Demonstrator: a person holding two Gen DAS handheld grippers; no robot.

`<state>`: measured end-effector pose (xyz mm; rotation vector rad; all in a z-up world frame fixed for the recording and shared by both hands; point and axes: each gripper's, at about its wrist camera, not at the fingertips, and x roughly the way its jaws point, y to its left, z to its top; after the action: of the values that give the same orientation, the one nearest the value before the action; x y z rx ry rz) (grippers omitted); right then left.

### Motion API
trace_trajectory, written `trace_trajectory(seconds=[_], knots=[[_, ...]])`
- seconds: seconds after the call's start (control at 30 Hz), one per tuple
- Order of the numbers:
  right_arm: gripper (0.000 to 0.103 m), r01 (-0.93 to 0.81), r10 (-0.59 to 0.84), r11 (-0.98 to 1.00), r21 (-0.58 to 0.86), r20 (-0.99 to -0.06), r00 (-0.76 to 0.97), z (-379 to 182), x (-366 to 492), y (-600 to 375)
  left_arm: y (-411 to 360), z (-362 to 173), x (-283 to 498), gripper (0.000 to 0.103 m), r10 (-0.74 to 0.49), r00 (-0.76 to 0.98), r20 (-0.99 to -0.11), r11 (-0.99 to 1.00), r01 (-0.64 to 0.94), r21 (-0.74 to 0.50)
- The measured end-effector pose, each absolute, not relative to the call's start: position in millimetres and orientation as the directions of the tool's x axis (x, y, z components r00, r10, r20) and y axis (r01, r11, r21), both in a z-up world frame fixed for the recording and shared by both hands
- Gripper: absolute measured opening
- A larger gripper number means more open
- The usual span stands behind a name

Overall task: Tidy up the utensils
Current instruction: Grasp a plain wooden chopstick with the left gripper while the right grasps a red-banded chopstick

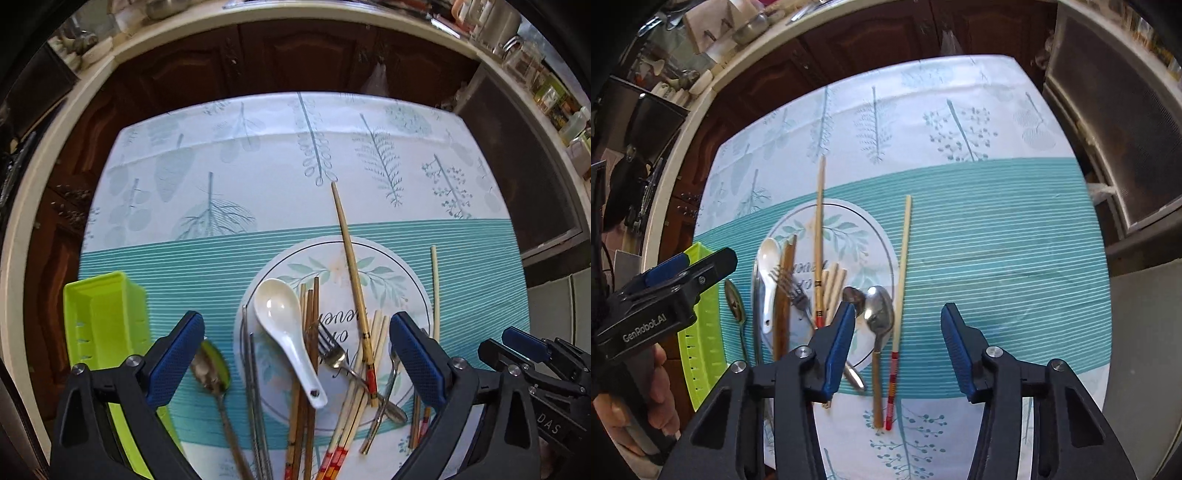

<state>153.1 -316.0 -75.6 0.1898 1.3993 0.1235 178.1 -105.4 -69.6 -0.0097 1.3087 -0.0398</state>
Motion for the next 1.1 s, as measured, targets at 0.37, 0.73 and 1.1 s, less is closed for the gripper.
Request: trace_trajectory(seconds=[0.37,0.73,1.1], knots=[[0.033,-0.005,0.219,0.976,0.219,-0.976,0.015,-149,183,-300,-134,-134,229,0.071,-0.099,0.056,-0.993,0.995,0.011,-0.098],[0.014,-0.081,0.071,0.994,0.068,-0.997,0.036,-181,189,-262,-149,-159,243,0.047,-0.028,-0.019,-0.999,0.999,0.021,-0.028],[0.005,0.034,0.2,0.979,0.199,-0.98,-0.023,-192,200,-276,-169,-169,237,0.046,-0.004,-0.081,-0.997,0.998,0.068,-0.009]])
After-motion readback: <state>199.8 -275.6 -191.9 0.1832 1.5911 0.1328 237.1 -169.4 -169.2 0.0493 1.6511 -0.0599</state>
